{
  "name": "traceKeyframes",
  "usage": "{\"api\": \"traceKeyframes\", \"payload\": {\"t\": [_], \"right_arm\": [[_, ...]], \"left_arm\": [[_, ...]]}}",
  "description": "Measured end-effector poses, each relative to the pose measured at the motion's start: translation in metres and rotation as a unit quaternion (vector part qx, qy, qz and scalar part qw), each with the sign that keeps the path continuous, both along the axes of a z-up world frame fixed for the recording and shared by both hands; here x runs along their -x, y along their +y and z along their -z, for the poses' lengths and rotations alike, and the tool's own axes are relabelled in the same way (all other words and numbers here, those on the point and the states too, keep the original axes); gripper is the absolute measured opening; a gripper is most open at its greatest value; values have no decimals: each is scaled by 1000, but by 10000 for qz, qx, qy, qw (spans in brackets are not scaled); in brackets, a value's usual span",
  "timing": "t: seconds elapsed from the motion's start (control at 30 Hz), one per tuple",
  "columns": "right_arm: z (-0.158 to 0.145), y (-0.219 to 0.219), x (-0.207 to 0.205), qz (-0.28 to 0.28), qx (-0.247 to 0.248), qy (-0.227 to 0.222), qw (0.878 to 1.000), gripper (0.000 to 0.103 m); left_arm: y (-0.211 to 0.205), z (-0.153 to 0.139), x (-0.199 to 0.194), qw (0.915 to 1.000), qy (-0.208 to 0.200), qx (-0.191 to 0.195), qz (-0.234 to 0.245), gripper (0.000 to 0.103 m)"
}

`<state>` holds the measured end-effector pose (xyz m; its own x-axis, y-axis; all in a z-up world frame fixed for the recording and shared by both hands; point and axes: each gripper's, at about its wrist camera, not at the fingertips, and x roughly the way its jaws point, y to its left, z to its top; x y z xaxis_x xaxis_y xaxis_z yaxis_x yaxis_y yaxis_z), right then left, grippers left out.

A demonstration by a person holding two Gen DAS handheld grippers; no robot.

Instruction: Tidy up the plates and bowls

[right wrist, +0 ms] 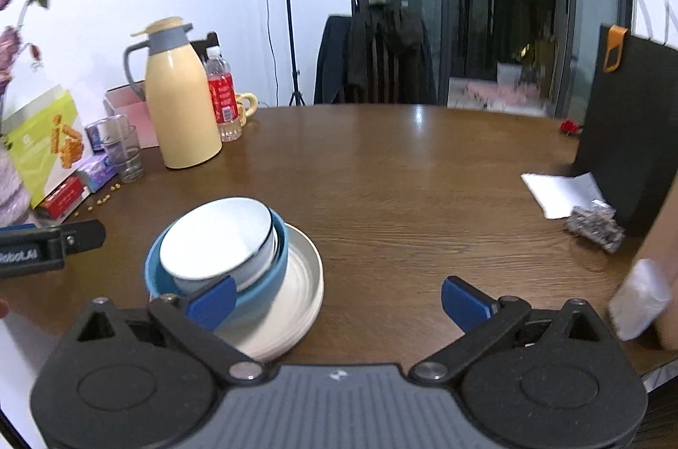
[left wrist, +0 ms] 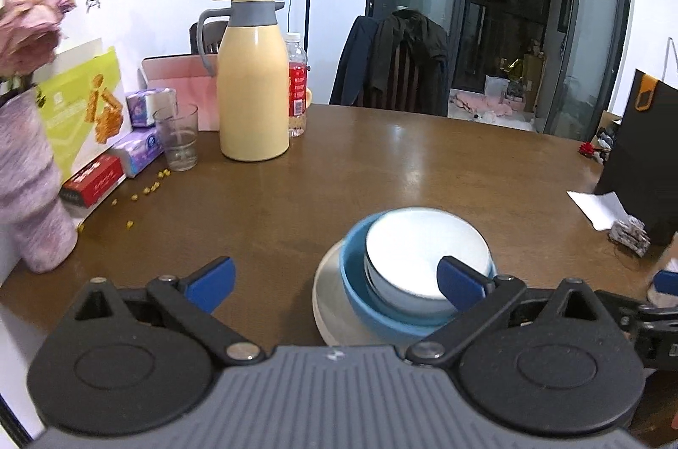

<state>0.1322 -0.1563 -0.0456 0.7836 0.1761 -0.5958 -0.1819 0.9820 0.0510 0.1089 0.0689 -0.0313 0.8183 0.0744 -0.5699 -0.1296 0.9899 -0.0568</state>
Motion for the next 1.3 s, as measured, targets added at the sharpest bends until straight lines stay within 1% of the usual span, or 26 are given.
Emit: {"api": "traceKeyframes", "payload": {"t": [0.07, 0.13, 0.2, 0.4, 0.63, 0.87, 1.3], "right_arm": [[-3, -8, 21, 11, 84, -135, 9999, 103], [-3, -15, 41, 35, 94, -189, 9998, 103], [-3, -21, 57, 76, 33, -170, 9998, 103], [-2, -31, 101, 239, -67, -148, 9996, 103], [-1, -37, 139, 348, -161, -151, 9992, 103], [0, -35, 163, 400, -198, -187, 9988, 103], [-5, -38, 175, 479, -219, -296, 9982, 103]], "left_arm": [[-8, 0, 15, 10000, 36, -76, 32, 103], [-12, 1, 31, 10000, 43, -19, 20, 103], [-15, 0, 45, 10000, 21, 11, 44, 103], [-25, 0, 90, 9999, -8, -65, 140, 103], [-29, 1, 125, 9996, -21, -65, 281, 103], [-27, 2, 142, 9993, -64, -42, 371, 103], [-29, -2, 155, 9986, -212, -27, 475, 103]]}}
